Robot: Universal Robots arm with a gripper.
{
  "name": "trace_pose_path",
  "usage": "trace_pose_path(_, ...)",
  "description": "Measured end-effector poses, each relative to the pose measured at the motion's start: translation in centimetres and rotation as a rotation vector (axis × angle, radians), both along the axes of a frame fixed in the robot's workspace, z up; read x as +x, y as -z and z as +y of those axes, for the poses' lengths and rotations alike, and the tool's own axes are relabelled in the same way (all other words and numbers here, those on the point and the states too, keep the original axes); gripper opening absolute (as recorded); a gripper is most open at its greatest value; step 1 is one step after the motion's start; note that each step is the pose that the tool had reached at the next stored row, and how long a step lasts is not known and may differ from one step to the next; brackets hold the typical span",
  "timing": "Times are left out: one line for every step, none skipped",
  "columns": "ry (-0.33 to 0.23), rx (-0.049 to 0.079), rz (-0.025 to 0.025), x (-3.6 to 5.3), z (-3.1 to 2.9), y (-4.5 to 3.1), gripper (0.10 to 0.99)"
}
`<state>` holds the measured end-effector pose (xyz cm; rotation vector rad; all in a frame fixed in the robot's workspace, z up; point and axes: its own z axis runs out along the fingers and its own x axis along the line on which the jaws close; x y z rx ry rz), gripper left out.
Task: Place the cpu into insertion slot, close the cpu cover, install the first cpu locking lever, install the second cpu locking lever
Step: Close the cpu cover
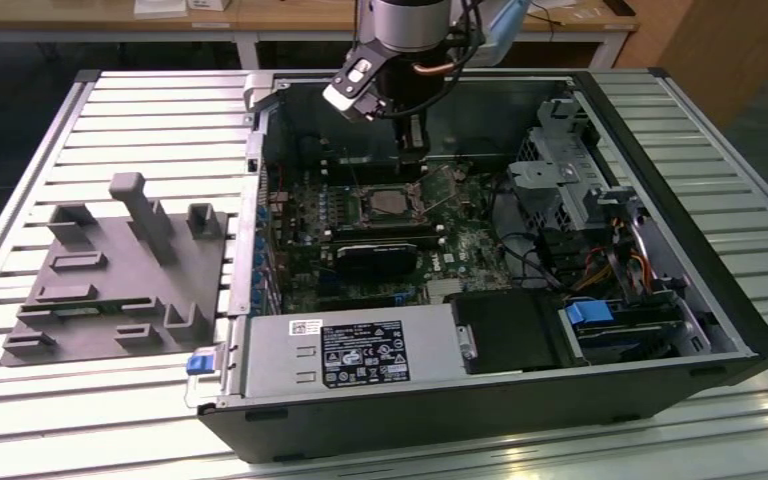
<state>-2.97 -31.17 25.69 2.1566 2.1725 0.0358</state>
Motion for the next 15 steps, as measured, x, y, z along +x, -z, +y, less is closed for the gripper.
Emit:
trace_pose_path(0.000,0.000,0.0000,0.21,0.00,0.00,0.102)
trace_pose_path(0.000,0.000,0.0000,0.40,0.00,0.00,0.102)
trace_pose_path(0.000,0.000,-0.0001,0.56,0.00,0.00,0.102)
trace_pose_path(0.000,0.000,-0.0001,0.67,0.00,0.00,0.102)
trace_pose_path(0.000,0.000,-0.0001,0.70,0.00,0.00,0.102)
trace_pose_path(0.000,0.000,0.0001,0.70,0.00,-0.03,0.102)
trace_pose_path(0.000,0.000,0.0001,0.71,0.00,-0.10,0.102)
trace_pose_path(0.000,0.000,0.0000,0.71,0.00,-0.17,0.102)
trace_pose_path(0.000,0.000,0.0000,0.71,0.00,-0.25,0.102)
trace_pose_path(0.000,0.000,-0.0001,0.71,0.00,-0.35,0.102)
trace_pose_path(0.000,0.000,0.0000,0.71,0.00,-0.45,0.102)
trace_pose_path(0.000,0.000,-0.0001,0.71,0.00,-0.48,0.102)
trace_pose_path(0.000,0.000,-0.0002,0.71,0.00,-0.47,0.102)
trace_pose_path(0.000,0.000,-0.0002,0.71,0.00,-0.48,0.102)
trace_pose_path(0.000,0.000,-0.0001,0.71,0.00,-0.48,0.102)
